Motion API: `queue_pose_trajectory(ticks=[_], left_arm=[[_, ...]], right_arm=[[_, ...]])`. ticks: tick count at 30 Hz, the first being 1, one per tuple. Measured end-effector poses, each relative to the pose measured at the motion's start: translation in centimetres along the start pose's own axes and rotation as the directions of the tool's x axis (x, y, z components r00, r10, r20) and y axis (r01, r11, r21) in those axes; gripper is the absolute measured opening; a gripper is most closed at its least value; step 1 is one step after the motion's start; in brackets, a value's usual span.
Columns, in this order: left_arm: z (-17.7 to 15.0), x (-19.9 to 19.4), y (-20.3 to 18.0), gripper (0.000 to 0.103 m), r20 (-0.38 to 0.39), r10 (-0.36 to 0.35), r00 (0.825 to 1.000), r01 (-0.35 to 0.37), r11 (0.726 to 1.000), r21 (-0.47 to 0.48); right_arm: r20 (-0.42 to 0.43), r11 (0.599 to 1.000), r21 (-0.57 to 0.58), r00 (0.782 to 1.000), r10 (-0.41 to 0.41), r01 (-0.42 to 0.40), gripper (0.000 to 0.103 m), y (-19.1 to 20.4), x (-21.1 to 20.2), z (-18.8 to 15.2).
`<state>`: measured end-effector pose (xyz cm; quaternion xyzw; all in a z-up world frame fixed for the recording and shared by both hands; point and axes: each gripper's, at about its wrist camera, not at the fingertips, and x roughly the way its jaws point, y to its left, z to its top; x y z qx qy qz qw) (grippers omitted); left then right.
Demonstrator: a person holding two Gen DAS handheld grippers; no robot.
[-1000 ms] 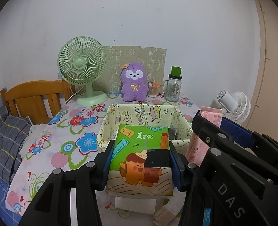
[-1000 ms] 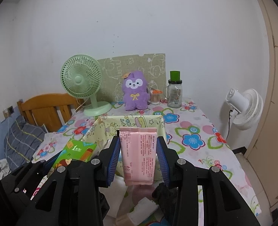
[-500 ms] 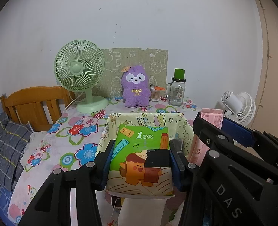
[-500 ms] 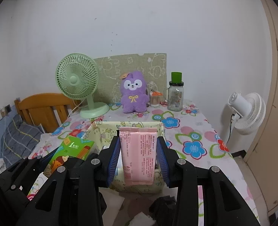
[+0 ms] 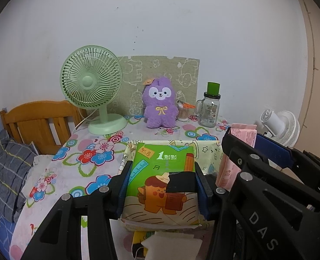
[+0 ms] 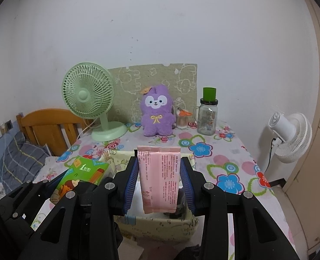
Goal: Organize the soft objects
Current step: 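Open the left tool over the box while the right tool drops the pink packet in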
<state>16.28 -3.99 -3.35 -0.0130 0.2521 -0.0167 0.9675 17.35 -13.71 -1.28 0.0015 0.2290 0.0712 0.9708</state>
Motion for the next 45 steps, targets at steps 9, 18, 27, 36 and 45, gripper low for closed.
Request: queue_pose_trajectory(ticks=[9, 18, 27, 36, 45], left_arm=[[1.3, 1.7, 0.2, 0.053, 0.007, 0.012, 1.000, -0.012, 1.000, 0.008], [2.0, 3.2, 0.3, 0.053, 0.008, 0.018, 1.000, -0.018, 1.000, 0.026], [2.0, 4.7, 0.4, 0.057, -0.010, 0.026, 1.000, -0.026, 0.999, 0.038], [1.7, 6.2, 1.0, 0.079, -0.039, 0.039, 0.999, -0.037, 0.998, 0.050], [1.0, 7.0, 1.8, 0.083, -0.067, 0.051, 0.996, -0.047, 0.997, 0.057]], right_arm=[[0.005, 1.000, 0.010, 1.000, 0.017, -0.017, 0.043, -0.2, 2.0, 1.1], [0.001, 1.000, 0.024, 1.000, 0.012, -0.012, 0.043, -0.4, 3.9, 1.5], [-0.021, 0.999, 0.034, 0.999, 0.025, -0.024, 0.043, -0.5, 5.7, 1.3], [-0.062, 0.998, 0.039, 0.997, 0.049, -0.046, 0.043, -0.4, 7.5, 0.8], [-0.107, 0.994, 0.060, 0.989, 0.100, -0.094, 0.043, 0.2, 8.8, 0.0]])
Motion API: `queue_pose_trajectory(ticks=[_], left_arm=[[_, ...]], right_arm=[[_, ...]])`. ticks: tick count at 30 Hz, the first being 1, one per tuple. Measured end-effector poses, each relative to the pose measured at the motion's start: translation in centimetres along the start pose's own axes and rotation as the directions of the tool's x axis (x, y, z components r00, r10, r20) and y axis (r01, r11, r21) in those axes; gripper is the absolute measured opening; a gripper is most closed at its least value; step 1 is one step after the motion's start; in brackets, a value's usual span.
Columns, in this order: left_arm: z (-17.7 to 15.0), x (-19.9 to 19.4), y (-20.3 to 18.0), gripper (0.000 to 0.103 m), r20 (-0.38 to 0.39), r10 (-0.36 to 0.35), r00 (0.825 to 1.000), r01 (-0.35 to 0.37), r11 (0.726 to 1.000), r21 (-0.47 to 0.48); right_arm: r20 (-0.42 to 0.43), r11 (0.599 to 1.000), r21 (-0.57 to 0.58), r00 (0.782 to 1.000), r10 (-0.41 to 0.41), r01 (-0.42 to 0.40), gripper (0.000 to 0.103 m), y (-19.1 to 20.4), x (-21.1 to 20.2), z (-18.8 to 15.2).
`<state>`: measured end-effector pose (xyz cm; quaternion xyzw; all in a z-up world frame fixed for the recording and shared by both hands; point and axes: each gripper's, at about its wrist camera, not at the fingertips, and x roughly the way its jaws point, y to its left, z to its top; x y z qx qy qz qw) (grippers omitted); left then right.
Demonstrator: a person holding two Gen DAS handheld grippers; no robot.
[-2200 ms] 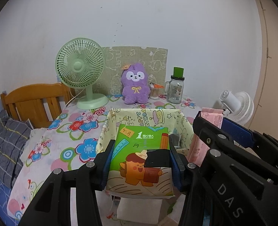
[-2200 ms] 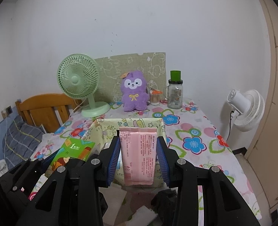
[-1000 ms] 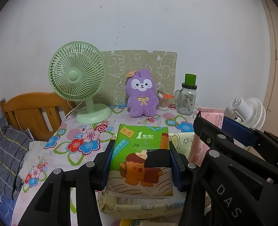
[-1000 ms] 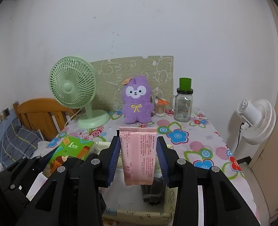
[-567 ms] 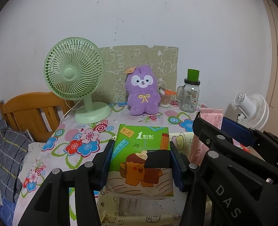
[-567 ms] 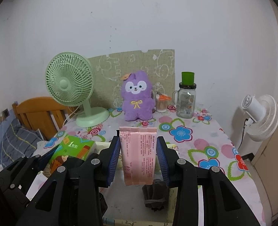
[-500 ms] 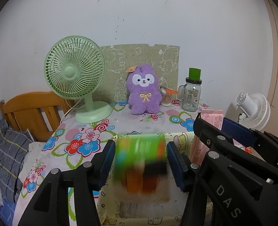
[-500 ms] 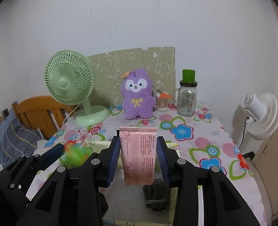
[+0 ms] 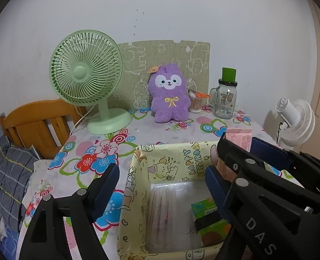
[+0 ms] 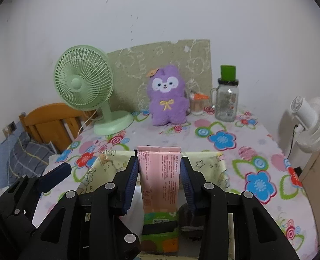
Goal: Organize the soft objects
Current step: 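Open the left tool over the box while the right tool drops the pink packet in, then withdraw both open tools from the box toward the white cloth and black bag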
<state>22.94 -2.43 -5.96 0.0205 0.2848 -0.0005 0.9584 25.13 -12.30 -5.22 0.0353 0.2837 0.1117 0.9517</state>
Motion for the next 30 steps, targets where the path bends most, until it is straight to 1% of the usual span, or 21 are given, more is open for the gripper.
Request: queue_pose_trajectory(ticks=[3, 4, 5, 6, 7, 8, 10, 13, 17, 30], left_arm=[[-0.2, 0.2, 0.3, 0.083, -0.011, 0.003, 1.000, -0.003, 1.000, 0.002], [-0.2, 0.3, 0.3, 0.083, -0.013, 0.002, 1.000, -0.002, 1.000, 0.001], [-0.2, 0.3, 0.4, 0.084, -0.015, -0.001, 1.000, 0.001, 1.000, 0.001], [-0.3, 0.3, 0.4, 0.084, -0.023, 0.004, 1.000, -0.004, 1.000, 0.000], [-0.4, 0.4, 0.5, 0.084, -0.027, -0.004, 1.000, 0.004, 1.000, -0.001], [-0.4, 0.3, 0.6, 0.084, -0.025, -0.015, 1.000, 0.015, 1.000, -0.004], [-0.6, 0.1, 0.6, 0.084, -0.023, -0.017, 1.000, 0.017, 1.000, -0.005], [-0.7, 0.0, 0.5, 0.085, -0.025, -0.020, 0.999, 0.020, 1.000, -0.004], [-0.8, -0.4, 0.3, 0.085, -0.023, -0.024, 0.999, 0.024, 1.000, -0.001], [-0.9, -3.6, -0.2, 0.086, 0.016, -0.039, 0.999, 0.039, 0.999, 0.001]], right_arm=[[-0.021, 1.000, -0.001, 1.000, 0.011, -0.011, 0.044, 0.3, 0.4, -0.2], [-0.027, 1.000, -0.003, 1.000, 0.007, -0.007, 0.052, 0.4, 0.5, -0.2], [-0.033, 1.000, -0.006, 0.999, -0.004, 0.004, 0.064, 0.5, 0.6, -0.2], [-0.036, 0.999, -0.019, 0.999, -0.026, 0.026, 0.070, 0.7, 0.7, -0.2], [-0.034, 0.999, -0.027, 0.999, -0.032, 0.031, 0.077, 0.8, 0.6, -0.2], [-0.033, 0.999, -0.028, 0.999, -0.029, 0.028, 0.077, 0.8, 0.5, -0.2], [-0.035, 0.999, -0.027, 0.999, -0.029, 0.028, 0.077, 0.8, 0.4, -0.3], [-0.042, 0.999, -0.029, 0.998, -0.048, 0.046, 0.082, 0.6, 0.2, -0.5], [-0.047, 0.998, -0.024, 0.997, -0.058, 0.057, 0.084, 0.5, -0.4, -0.6], [-0.007, 0.997, -0.027, 0.997, -0.078, 0.078, 0.084, 0.7, -3.9, -0.7]])
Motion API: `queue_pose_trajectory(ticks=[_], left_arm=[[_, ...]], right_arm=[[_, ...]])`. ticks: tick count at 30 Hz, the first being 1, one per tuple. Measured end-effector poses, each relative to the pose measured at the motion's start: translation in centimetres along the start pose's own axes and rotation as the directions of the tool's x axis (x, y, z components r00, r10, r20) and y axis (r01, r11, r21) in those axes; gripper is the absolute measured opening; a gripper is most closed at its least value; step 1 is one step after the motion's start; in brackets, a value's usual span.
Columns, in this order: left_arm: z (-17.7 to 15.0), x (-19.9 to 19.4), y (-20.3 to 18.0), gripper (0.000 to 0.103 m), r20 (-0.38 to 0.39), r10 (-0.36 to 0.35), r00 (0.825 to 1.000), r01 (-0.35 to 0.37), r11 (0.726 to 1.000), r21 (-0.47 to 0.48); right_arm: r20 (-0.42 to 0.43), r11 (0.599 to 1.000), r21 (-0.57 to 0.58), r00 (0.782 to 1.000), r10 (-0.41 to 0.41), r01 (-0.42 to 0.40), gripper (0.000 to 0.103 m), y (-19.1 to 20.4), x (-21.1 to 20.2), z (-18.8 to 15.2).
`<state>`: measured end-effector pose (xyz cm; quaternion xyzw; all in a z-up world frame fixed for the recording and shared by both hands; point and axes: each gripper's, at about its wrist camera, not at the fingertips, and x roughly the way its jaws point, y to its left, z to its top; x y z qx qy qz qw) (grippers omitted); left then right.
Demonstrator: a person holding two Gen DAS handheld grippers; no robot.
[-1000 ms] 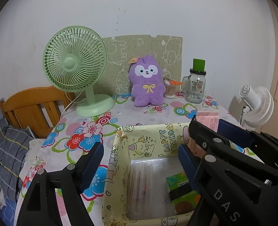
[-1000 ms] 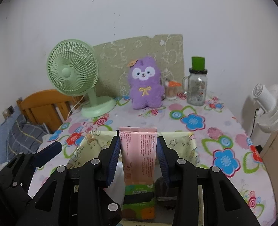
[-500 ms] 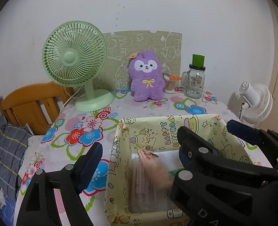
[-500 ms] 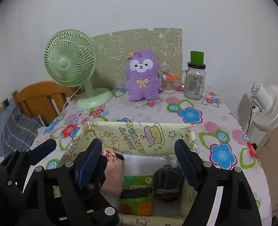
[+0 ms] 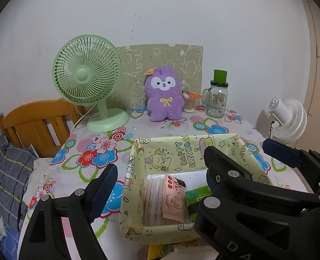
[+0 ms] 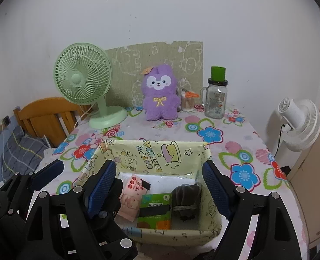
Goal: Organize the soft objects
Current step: 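Withdraw both open tools from the box toward the white cloth and black bag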
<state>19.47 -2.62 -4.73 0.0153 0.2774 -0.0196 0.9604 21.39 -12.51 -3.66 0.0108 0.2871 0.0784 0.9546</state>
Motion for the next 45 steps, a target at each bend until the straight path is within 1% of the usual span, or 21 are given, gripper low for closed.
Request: queue_pose_trajectory(ticks=[10, 25, 27, 29, 35, 42, 45], left_arm=[[-0.1, -2.5, -0.4, 0.089, 0.036, -0.015, 0.999, 0.015, 1.000, -0.002], [-1.1, -5.5, -1.3, 0.092, 0.051, -0.043, 0.998, 0.042, 0.999, 0.020], [-1.3, -5.8, -1.3, 0.095, 0.051, -0.045, 0.998, 0.044, 0.999, 0.020], [-1.5, -6.1, -1.4, 0.098, 0.049, -0.055, 0.997, 0.054, 0.998, 0.018], [-2.0, -6.8, -1.7, 0.103, 0.053, -0.081, 0.995, 0.080, 0.997, 0.022], [-2.8, -7.3, -2.1, 0.103, 0.039, -0.085, 0.996, 0.084, 0.996, 0.027], [-3.2, -7.5, -2.3, 0.103, 0.035, -0.088, 0.996, 0.087, 0.996, 0.030]], right_arm=[[0.032, 1.000, -0.007, 0.999, -0.019, 0.019, 0.085, 0.2, -3.0, -0.2], [0.056, 0.999, -0.015, 0.998, -0.035, 0.036, 0.085, 0.1, -6.7, -1.4], [0.058, 0.999, -0.020, 0.998, -0.040, 0.041, 0.086, 0.1, -6.9, -1.5], [0.063, 0.999, -0.026, 0.997, -0.042, 0.044, 0.090, 0.2, -7.3, -1.7], [0.061, 0.999, -0.026, 0.998, -0.034, 0.036, 0.092, 0.1, -8.1, -2.3], [0.053, 0.999, -0.027, 0.998, -0.040, 0.041, 0.093, 0.0, -8.6, -3.0], [0.056, 0.999, -0.024, 0.998, -0.043, 0.045, 0.097, -0.1, -8.8, -3.3]])
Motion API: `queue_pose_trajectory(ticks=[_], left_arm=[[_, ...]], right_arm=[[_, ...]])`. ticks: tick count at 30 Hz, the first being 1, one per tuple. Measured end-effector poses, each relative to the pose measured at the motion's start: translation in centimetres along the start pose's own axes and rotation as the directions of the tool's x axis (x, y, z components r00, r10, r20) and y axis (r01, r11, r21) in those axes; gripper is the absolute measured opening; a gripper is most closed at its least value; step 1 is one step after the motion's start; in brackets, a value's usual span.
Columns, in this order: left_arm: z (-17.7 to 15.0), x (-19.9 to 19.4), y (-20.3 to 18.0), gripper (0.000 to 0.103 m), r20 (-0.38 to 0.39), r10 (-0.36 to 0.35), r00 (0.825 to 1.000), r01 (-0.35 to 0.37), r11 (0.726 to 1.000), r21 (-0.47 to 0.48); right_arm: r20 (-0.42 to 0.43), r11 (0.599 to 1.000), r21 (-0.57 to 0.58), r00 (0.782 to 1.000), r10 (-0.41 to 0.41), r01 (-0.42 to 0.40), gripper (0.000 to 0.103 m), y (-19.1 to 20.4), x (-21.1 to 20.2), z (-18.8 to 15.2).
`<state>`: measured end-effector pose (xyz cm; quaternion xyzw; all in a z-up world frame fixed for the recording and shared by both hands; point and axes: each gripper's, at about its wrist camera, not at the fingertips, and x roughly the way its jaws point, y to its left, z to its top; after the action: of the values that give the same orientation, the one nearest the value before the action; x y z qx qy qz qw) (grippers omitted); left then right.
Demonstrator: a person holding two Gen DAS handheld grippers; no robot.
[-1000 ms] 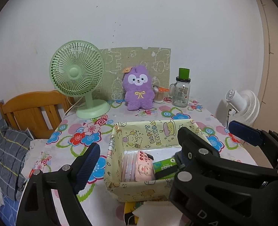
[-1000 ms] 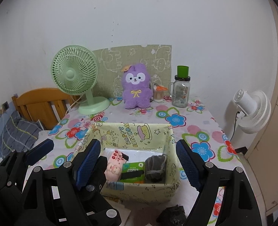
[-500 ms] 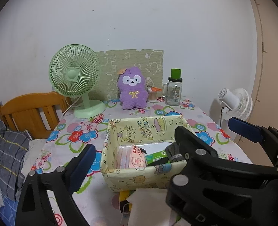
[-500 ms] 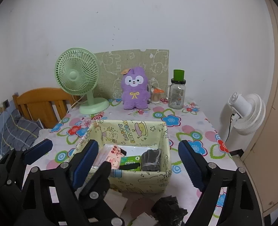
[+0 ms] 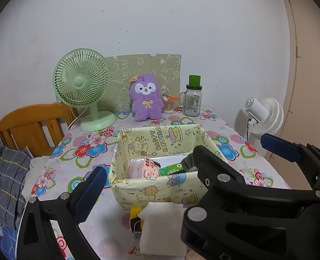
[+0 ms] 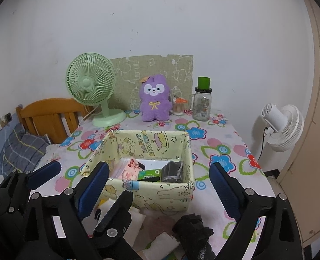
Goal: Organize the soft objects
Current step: 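Withdraw both open tools from the box toward the white cloth and black bag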
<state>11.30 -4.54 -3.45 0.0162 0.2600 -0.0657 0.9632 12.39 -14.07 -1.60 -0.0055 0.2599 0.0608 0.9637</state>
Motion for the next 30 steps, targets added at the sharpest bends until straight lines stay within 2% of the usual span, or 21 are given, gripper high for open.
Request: queue_pose_trajectory(ticks=[7, 22, 30], left_arm=[[-0.8, -0.3, -0.3, 0.103, -0.005, 0.002, 1.000, -0.002, 1.000, 0.006], [-2.7, -0.1, -1.2, 0.103, -0.028, -0.015, 0.999, 0.016, 1.000, 0.005], [-3.7, 0.2, -1.2, 0.103, -0.032, -0.037, 0.999, 0.037, 0.999, -0.014]], right_arm=[[0.000, 1.000, 0.006, 1.000, -0.003, 0.003, 0.100, -0.3, -0.4, -1.0], [-0.025, 0.999, 0.033, 1.000, -0.017, 0.017, 0.101, -1.1, -0.5, -3.3], [-0.018, 0.997, 0.024, 0.997, -0.070, 0.071, 0.101, -1.1, -0.5, -4.3]])
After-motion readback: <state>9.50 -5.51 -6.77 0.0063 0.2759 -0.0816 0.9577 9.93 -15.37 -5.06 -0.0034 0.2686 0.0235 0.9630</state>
